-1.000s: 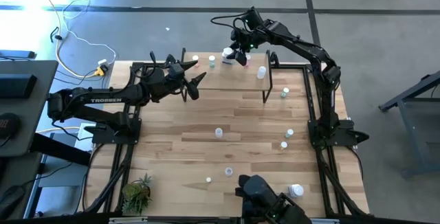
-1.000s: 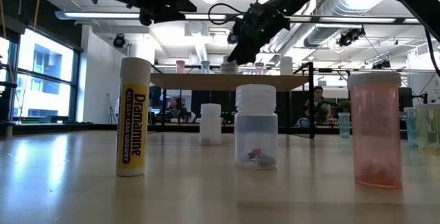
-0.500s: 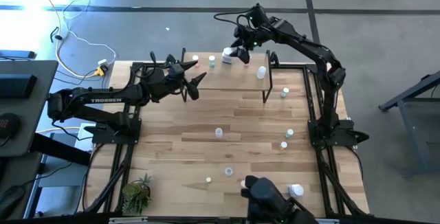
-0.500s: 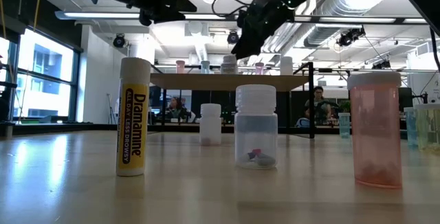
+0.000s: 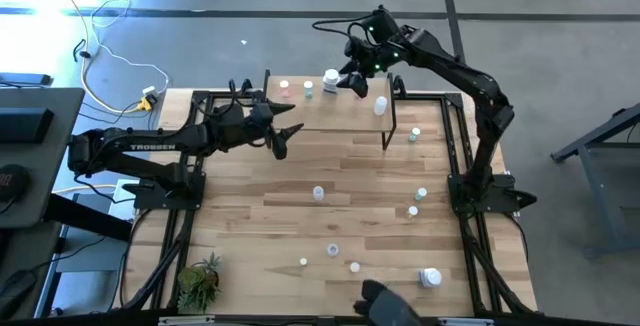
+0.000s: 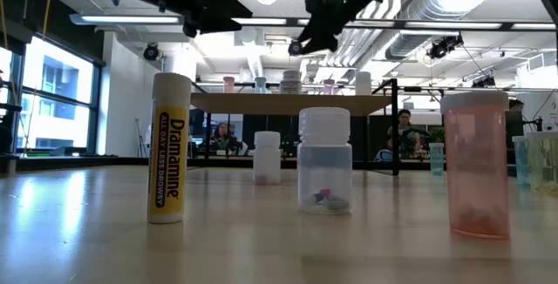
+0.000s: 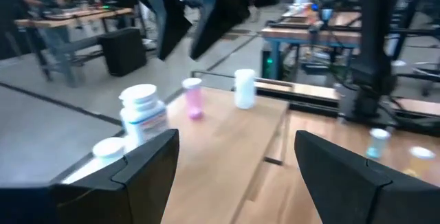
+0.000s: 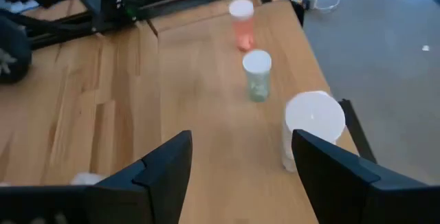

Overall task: Pick and place medicine bottles onto shelf by color
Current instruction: Put the white pill bottle on the shelf

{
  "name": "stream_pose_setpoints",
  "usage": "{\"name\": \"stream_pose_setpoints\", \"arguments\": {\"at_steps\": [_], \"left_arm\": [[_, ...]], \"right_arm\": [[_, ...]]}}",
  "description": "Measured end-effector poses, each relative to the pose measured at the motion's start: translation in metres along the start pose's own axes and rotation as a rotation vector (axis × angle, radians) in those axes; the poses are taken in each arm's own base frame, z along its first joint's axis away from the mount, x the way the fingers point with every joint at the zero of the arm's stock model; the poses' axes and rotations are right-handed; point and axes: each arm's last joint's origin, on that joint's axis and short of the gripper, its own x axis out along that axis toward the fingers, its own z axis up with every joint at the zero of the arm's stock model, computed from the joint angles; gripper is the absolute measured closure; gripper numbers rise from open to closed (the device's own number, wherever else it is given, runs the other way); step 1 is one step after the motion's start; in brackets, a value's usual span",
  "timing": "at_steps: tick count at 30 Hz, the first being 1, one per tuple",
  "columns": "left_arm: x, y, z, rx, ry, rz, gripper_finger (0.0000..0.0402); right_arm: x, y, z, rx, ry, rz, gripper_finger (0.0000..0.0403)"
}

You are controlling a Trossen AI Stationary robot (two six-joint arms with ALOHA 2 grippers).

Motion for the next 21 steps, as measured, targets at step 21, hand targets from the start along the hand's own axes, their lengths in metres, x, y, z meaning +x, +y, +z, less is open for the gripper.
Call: {"name": "stream_pose_setpoints", "arguments": {"at_steps": [21], "left_arm": [[-0.014, -0.053, -0.014, -0.020, 0.143, -0.397, 0.0122]], "right_arm": [[-0.017, 0.122, 0.026, 0.183, -0.074, -0.130, 0.0162]]}}
